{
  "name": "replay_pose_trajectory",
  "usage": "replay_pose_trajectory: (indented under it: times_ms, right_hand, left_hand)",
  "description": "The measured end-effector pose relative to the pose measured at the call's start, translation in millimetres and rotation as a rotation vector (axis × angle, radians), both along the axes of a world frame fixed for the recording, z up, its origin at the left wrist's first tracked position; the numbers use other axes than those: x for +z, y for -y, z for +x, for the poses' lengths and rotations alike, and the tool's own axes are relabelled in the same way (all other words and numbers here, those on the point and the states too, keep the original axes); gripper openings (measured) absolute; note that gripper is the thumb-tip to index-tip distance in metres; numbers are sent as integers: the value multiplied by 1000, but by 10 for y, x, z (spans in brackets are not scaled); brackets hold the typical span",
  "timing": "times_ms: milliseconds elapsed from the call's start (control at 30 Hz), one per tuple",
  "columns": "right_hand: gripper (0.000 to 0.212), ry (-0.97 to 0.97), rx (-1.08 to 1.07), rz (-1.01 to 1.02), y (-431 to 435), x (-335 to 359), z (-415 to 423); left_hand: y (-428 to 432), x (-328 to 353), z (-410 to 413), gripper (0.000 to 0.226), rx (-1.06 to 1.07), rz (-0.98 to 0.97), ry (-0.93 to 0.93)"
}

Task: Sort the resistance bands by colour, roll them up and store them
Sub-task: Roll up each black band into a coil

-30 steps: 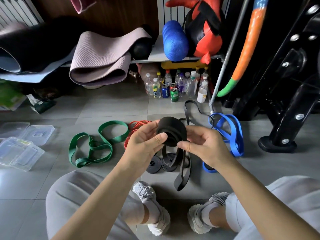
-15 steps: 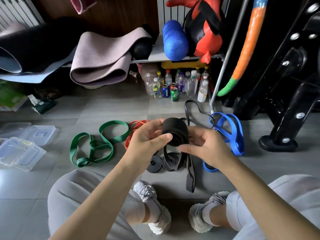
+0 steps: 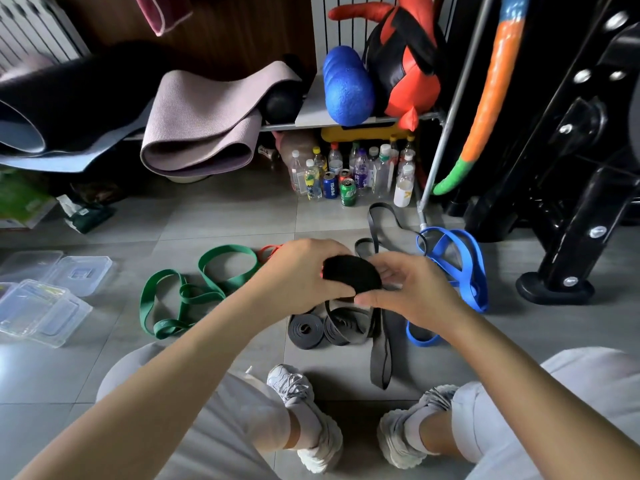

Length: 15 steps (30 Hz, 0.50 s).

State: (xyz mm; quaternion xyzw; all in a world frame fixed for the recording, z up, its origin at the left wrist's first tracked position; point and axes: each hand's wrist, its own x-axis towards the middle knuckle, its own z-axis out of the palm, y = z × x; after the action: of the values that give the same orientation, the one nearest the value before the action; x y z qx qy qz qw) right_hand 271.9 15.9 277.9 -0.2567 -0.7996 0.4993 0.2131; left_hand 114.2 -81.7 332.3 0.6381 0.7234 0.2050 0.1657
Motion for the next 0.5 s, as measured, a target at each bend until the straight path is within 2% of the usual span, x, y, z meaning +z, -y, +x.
replay_pose_trajectory:
  times_ms: [67, 233, 400, 467, 500]
  right_hand:
    - [46, -79, 10, -66, -35, 50, 43]
    - [46, -175, 33, -174, -41, 57, 52]
    - [38, -294, -49, -185, -50, 62, -82]
    - [39, -287, -74, -160, -71, 61, -110]
    - [40, -266, -77, -137, -80, 65, -110]
  left_hand:
    - [9, 15, -33, 28, 67, 23, 178]
    - [60, -44, -44, 40, 211, 151, 700]
    - [58, -340, 46, 31, 268, 228, 1339]
    - [44, -400, 59, 33, 280, 199, 1429]
    - [34, -398, 42, 37, 280, 187, 1353]
